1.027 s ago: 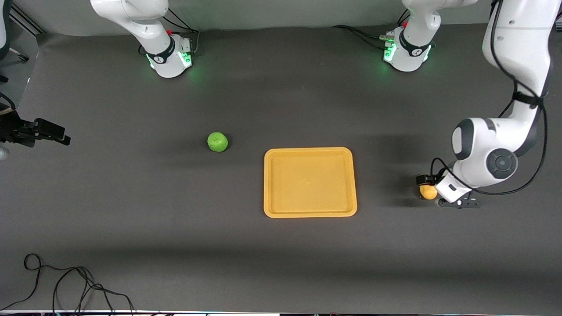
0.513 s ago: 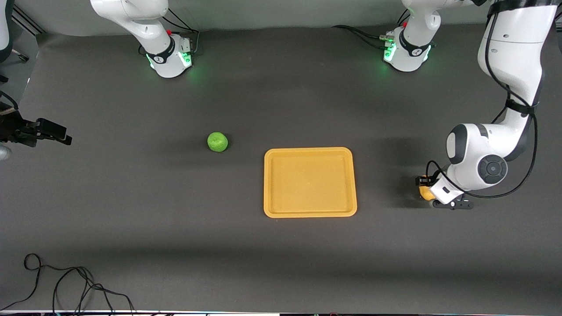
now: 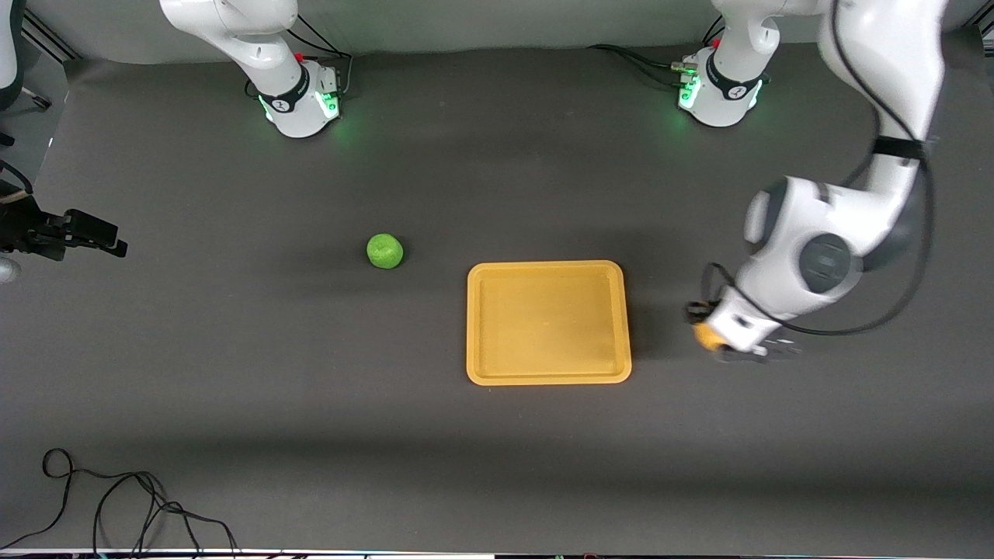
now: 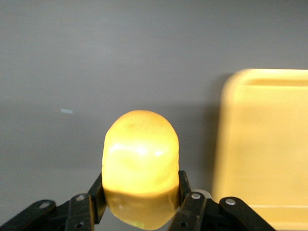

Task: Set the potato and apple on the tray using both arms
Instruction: 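Carry the potato onto the tray while the right gripper moves out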

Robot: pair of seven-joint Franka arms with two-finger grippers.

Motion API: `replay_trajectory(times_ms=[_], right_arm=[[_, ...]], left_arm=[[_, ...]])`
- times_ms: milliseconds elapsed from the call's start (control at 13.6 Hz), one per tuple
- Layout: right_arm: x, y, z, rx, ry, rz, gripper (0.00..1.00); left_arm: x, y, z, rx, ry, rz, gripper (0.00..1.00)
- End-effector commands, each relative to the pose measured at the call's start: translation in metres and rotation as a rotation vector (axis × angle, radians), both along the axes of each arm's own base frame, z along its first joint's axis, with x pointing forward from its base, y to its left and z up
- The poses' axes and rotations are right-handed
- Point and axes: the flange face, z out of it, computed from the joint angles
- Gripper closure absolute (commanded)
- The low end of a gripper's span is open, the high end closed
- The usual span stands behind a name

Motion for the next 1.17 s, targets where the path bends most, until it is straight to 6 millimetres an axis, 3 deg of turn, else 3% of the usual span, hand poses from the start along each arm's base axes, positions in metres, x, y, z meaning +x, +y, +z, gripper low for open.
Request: replay_trajectory(times_ms=[0,147,293,440,513,733,807,953,1027,1100], right_arm=[[-0.006,0.002,0.004,-0.012,-0.015,0.022,0.0],[-0.007,0.005,0.004,-0.012,-0.014,0.025,0.0],[-0.007,0.009,0.004,-0.009,-0.014,0.029,0.0],[-0.008,0.022,0.006,-0.008,-0.018,0.028,0.0],[-0.008,0.038,0.006,-0.007,-0.014,0.008,0.0],[-0.013,0.11,0.009,-0.012,-0.012,-0.045,0.0],[-0.018,0.145,0.01,-0.013,-0.012,-0.055,0.0],[-0.033,0.207,0.012,-0.016,-0.015,-0.113,0.0],[-0.044,0.239,0.01,-0.019,-0.01,-0.116,0.0],[-0.058,0.26,0.005,-0.026,-0.003,-0.093,0.0]], left_arm=[[-0.017,-0.078,-0.025,-0.04,0.001,0.058,1.0],[-0.032,-0.109,-0.078,-0.03,0.047,0.066,1.0],[-0.038,-0.121,-0.113,-0.031,0.057,0.078,1.0],[-0.04,-0.121,-0.118,-0.03,0.059,0.077,0.99],[-0.039,-0.119,-0.118,-0.027,0.063,0.079,0.99],[-0.039,-0.116,-0.127,-0.017,0.068,0.075,0.92],[-0.038,-0.114,-0.128,-0.009,0.067,0.072,0.77],[-0.038,-0.116,-0.126,-0.011,0.061,0.068,0.09],[-0.037,-0.118,-0.123,-0.013,0.057,0.07,0.0],[-0.034,-0.115,-0.116,-0.013,0.05,0.074,0.0]])
